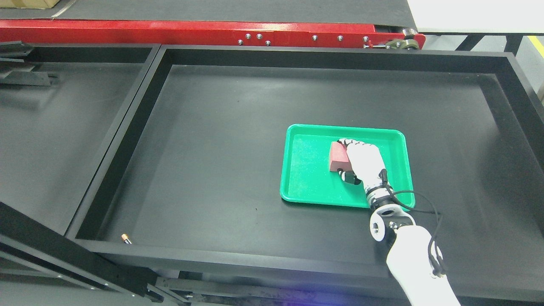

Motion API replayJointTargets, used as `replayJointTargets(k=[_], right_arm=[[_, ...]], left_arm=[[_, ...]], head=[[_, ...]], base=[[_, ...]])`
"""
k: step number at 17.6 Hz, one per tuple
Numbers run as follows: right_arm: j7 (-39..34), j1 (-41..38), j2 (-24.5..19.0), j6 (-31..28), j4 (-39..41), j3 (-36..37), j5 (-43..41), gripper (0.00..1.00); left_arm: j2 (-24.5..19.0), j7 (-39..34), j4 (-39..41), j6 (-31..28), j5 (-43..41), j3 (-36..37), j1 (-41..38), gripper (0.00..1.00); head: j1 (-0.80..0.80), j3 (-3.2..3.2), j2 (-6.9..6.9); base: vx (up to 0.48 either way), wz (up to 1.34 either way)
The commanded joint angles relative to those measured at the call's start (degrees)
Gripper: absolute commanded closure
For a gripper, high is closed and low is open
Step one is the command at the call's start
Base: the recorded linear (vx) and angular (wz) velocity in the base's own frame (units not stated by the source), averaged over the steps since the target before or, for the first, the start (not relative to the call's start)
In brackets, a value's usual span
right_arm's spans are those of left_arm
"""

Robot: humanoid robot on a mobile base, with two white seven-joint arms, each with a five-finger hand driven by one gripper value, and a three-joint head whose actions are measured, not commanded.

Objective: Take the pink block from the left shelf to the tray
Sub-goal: 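Close the right hand fingers around the pink cube, then lift the pink cube up out of the green tray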

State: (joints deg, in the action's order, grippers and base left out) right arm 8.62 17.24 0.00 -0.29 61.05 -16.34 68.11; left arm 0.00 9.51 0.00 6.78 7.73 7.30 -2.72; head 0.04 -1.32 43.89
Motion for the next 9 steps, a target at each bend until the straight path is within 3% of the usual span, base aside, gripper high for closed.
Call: replayJointTargets(k=[1,5,9], right_arm=[[0.17,31.98,1.00,0.46,-0.41,0.35,-0.08,0.99],[0.95,31.80,1.00,0.38,-0.32,0.52,-0.17,0.98],[2.97,31.71,1.00,0.46,0.12,3.33,-5.34,0.98]], left_arm=[[-1.00,-0.02,1.00,-0.01,0.00,0.00,0.00,0.00],[-1.00,-0.02,1.00,-0.01,0.00,0.00,0.00,0.00],[-1.00,-0.02,1.00,0.08,0.00,0.00,0.00,0.00]], head=[[0.00,0.00,0.00],[0.00,0.00,0.00],[0.00,0.00,0.00]], base=[[0.000,0.00],[-0.017,0.00],[-0.034,0.00]])
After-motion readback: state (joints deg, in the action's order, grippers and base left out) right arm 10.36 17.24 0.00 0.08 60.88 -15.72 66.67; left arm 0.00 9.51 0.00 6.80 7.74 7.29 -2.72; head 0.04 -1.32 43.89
